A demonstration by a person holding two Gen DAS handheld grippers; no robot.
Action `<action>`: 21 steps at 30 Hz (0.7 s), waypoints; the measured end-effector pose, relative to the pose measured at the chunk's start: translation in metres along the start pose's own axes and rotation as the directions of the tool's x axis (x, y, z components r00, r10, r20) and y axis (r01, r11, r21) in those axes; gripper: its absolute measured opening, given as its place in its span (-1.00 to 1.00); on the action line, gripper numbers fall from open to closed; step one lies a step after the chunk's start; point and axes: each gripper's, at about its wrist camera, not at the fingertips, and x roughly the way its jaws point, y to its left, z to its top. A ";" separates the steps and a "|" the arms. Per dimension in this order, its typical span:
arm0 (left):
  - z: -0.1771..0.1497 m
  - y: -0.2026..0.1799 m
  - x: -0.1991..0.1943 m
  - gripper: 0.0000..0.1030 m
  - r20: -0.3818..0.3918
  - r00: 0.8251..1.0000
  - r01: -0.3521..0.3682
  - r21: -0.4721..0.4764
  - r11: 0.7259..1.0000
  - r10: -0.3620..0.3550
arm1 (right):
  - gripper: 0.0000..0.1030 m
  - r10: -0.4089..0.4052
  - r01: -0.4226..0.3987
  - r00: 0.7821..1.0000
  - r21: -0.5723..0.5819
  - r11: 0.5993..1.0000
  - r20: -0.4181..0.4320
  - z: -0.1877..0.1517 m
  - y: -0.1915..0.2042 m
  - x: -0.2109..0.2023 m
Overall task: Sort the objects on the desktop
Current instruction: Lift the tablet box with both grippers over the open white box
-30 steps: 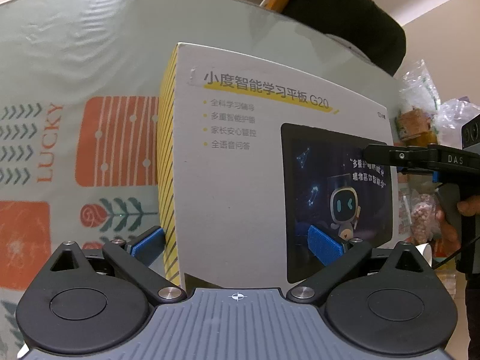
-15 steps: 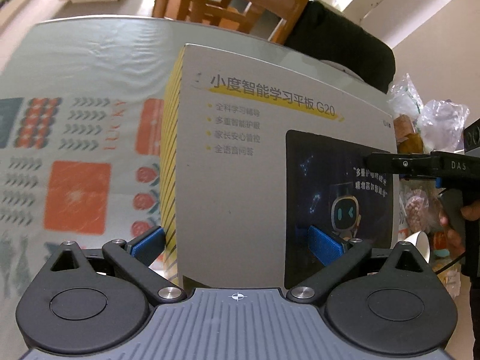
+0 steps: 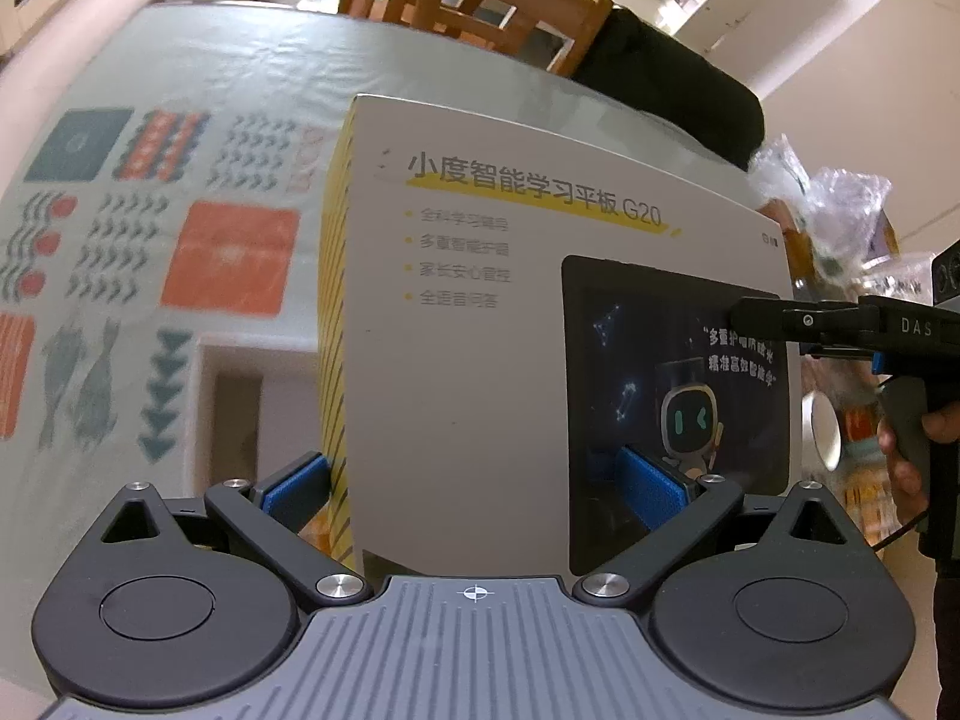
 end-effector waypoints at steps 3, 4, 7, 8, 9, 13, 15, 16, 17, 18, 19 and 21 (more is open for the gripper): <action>-0.028 0.018 -0.016 0.99 -0.006 1.000 0.011 0.012 1.000 -0.011 | 1.00 -0.021 0.021 1.000 0.005 1.000 0.011 -0.035 0.026 -0.003; -0.038 0.023 -0.022 0.99 -0.007 1.000 0.011 0.021 1.000 -0.011 | 1.00 -0.024 0.024 1.000 0.009 1.000 0.012 -0.048 0.035 -0.003; -0.072 0.040 -0.038 0.99 -0.017 1.000 0.014 0.039 0.999 -0.013 | 1.00 -0.032 0.031 0.999 0.022 0.999 0.009 -0.082 0.057 0.000; -0.083 0.045 -0.043 0.99 -0.024 1.000 0.017 0.039 0.999 -0.016 | 1.00 -0.036 0.036 0.999 0.025 0.999 0.010 -0.096 0.064 0.000; -0.095 0.050 -0.048 0.99 -0.031 0.999 0.020 0.040 0.999 -0.019 | 1.00 -0.041 0.041 0.999 0.029 0.999 0.011 -0.109 0.071 0.001; -0.133 0.067 -0.058 0.99 -0.076 0.997 0.029 0.049 0.998 -0.025 | 1.00 -0.062 0.061 0.998 0.053 0.997 0.007 -0.159 0.092 0.007; -0.148 0.073 -0.061 0.99 -0.098 0.995 0.031 0.056 0.998 -0.026 | 1.00 -0.069 0.069 0.998 0.074 0.995 0.000 -0.180 0.097 0.009; -0.155 0.075 -0.062 0.99 -0.108 0.994 0.032 0.059 0.998 -0.026 | 1.00 -0.072 0.072 0.997 0.084 0.994 -0.003 -0.191 0.099 0.011; -0.161 0.076 -0.063 0.99 -0.115 0.993 0.031 0.066 0.997 -0.023 | 1.00 -0.074 0.074 0.997 0.096 0.993 -0.006 -0.200 0.100 0.012; -0.166 0.077 -0.064 0.99 -0.122 0.992 0.029 0.073 0.997 -0.020 | 1.00 -0.075 0.075 0.997 0.107 0.991 -0.009 -0.208 0.101 0.013; -0.171 0.078 -0.065 0.99 -0.127 0.992 0.027 0.076 0.997 -0.017 | 1.00 -0.075 0.075 0.997 0.117 0.990 -0.010 -0.216 0.102 0.013; -0.180 0.079 -0.067 0.99 -0.137 0.991 0.023 0.080 0.997 -0.012 | 1.00 -0.075 0.076 0.997 0.129 0.989 -0.013 -0.228 0.104 0.014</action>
